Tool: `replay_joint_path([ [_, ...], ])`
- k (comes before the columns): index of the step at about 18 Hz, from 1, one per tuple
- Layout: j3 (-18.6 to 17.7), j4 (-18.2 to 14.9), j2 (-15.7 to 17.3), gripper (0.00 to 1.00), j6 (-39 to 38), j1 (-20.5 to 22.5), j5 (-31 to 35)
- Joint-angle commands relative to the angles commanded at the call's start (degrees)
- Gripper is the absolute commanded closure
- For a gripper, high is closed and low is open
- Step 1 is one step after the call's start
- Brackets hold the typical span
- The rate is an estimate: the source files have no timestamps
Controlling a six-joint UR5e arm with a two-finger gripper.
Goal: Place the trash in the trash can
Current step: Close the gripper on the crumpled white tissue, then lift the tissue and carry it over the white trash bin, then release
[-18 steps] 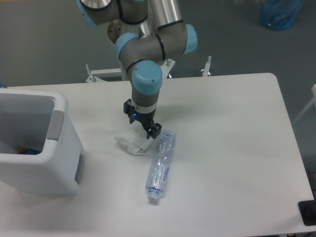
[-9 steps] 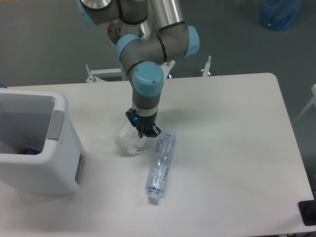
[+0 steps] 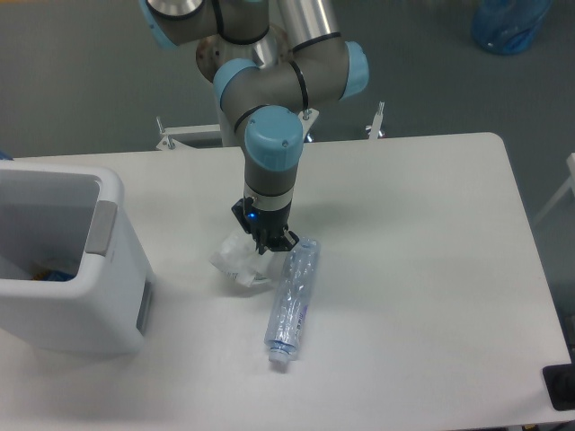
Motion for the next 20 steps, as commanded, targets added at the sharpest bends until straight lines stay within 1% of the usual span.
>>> replay_joint_path([
  [3, 3.6, 0.0, 0.35, 1.0, -6.41, 0.7, -5.17],
  [5, 5.89, 0.0, 0.61, 1.0, -10.45, 1.75, -10.7],
  [8, 8.27, 0.09, 1.23, 1.0, -14.5, 3.43, -18.0],
  [11, 9.59, 0.09, 2.63, 1.0, -18.46, 3.69, -22.93],
  [13, 9.94, 0.18, 4.39, 1.0, -20.13, 3.69, -25.66],
  [17, 10.3, 0.18, 9.66, 1.0, -23.3, 3.34, -33.39],
  [20, 9.42, 0.18, 13.44, 1.0, -24.45, 2.64, -35.16],
])
